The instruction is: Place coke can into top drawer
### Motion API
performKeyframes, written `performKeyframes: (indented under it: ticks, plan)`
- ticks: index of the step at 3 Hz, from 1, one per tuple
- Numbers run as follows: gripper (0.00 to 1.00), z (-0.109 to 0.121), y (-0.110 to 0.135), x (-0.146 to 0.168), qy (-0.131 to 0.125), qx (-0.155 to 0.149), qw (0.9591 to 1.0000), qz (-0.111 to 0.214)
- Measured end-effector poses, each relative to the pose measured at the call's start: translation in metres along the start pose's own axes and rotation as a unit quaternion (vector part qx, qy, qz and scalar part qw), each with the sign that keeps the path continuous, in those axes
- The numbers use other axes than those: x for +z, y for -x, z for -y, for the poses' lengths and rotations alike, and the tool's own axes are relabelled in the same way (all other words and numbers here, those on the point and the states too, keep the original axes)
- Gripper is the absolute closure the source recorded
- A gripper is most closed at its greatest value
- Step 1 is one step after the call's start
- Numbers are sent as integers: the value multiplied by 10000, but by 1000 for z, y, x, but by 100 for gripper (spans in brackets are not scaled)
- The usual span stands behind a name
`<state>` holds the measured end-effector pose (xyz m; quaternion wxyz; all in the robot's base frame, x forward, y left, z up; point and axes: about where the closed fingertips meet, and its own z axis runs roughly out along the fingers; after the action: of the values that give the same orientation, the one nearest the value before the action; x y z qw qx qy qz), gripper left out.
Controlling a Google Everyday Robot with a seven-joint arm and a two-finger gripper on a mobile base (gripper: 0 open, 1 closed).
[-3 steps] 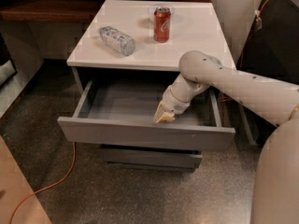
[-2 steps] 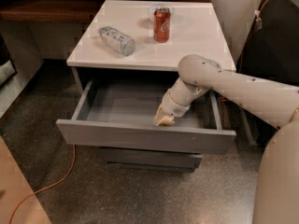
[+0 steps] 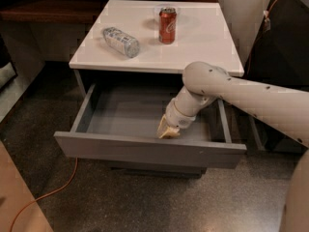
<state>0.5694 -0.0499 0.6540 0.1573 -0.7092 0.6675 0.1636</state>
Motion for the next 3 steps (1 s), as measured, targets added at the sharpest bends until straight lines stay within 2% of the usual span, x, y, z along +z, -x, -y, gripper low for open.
performKeyframes:
  ticks: [2,3]
  plan:
    - [100,-35,-1,-4,146,-135,9998,25]
    - [100,-46,-1,-7,168,-189,9997,56]
